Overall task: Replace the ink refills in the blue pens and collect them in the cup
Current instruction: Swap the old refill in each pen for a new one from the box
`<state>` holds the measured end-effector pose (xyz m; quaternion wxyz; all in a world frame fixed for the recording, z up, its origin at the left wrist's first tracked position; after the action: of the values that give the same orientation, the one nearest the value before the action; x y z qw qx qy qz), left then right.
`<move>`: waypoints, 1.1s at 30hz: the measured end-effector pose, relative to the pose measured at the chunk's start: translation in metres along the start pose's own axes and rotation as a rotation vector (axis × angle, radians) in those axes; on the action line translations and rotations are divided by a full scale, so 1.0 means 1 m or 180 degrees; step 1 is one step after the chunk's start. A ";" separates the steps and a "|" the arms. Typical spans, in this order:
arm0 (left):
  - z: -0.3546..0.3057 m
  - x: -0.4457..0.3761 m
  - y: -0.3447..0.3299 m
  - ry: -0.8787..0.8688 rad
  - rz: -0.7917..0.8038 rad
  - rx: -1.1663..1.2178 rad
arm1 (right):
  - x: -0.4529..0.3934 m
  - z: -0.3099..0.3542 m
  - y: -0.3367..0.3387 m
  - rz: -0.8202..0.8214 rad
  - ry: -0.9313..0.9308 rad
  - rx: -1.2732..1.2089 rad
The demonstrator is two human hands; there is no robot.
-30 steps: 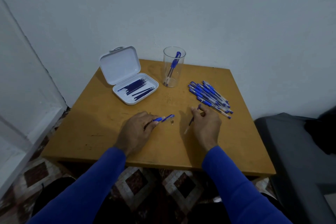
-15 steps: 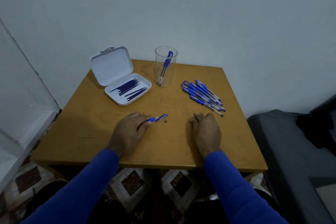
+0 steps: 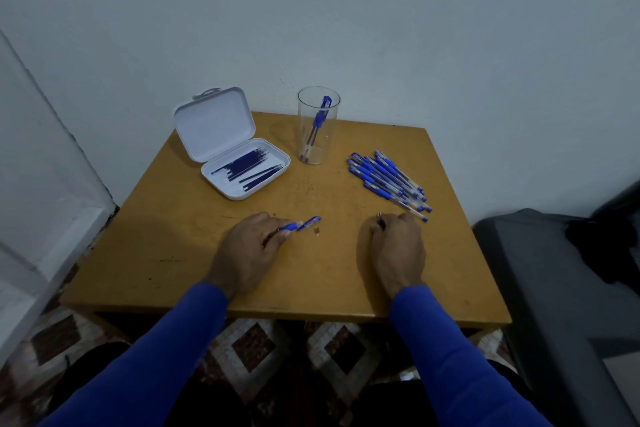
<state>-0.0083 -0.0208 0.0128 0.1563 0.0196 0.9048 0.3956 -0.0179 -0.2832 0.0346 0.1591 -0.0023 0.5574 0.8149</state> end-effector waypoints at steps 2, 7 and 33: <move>0.000 0.000 0.000 -0.0010 0.0015 -0.0002 | 0.000 0.000 0.000 0.0018 0.0069 0.0034; 0.000 0.001 0.001 -0.0047 0.0005 0.0057 | 0.000 -0.001 0.000 0.0096 0.0079 0.0061; 0.038 -0.008 0.057 0.0109 -0.0870 0.0045 | -0.043 0.147 -0.038 0.0451 0.1938 -0.0088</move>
<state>0.0060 0.0438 0.0320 0.1931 -0.1094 0.9044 0.3645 0.0589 -0.1481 0.0633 -0.0723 -0.2095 0.5670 0.7933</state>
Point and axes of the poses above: each hand's wrist, its own x-axis away from the middle knuckle, its own y-axis out of the back of the hand, z = x × y, the point moved 3 cm from there along -x, towards the middle knuckle, and after that the axes turned 7 degrees about y, right-handed, at the moved point
